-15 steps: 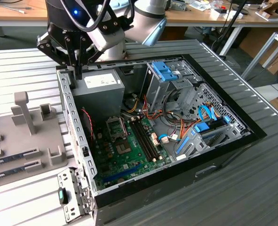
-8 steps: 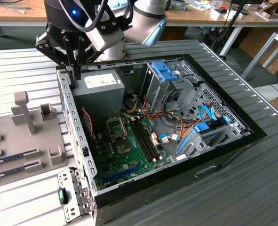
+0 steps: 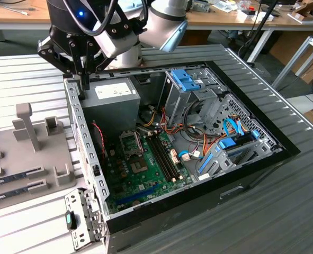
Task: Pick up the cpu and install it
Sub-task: 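Reach for the cpu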
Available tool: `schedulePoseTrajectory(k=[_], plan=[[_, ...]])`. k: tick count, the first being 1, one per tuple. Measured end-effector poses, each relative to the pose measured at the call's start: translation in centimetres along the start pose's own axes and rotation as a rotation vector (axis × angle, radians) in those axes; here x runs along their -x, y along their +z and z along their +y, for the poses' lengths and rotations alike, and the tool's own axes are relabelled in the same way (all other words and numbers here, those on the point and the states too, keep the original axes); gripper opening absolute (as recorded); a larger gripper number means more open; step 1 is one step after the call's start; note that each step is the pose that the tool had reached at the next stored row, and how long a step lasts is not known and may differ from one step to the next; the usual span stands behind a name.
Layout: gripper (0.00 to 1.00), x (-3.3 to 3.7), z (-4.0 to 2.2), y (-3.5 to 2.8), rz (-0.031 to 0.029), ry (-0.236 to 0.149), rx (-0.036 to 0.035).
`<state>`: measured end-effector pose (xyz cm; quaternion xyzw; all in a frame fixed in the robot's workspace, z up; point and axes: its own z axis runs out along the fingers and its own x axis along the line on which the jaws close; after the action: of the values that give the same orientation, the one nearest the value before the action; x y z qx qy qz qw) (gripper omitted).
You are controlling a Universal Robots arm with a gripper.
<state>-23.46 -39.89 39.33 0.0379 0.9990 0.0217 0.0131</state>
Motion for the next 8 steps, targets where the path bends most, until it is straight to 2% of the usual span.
schedulePoseTrajectory(k=[8], plan=[[0.11,-0.31,-0.02,-0.01,0.0,0.0,0.0]])
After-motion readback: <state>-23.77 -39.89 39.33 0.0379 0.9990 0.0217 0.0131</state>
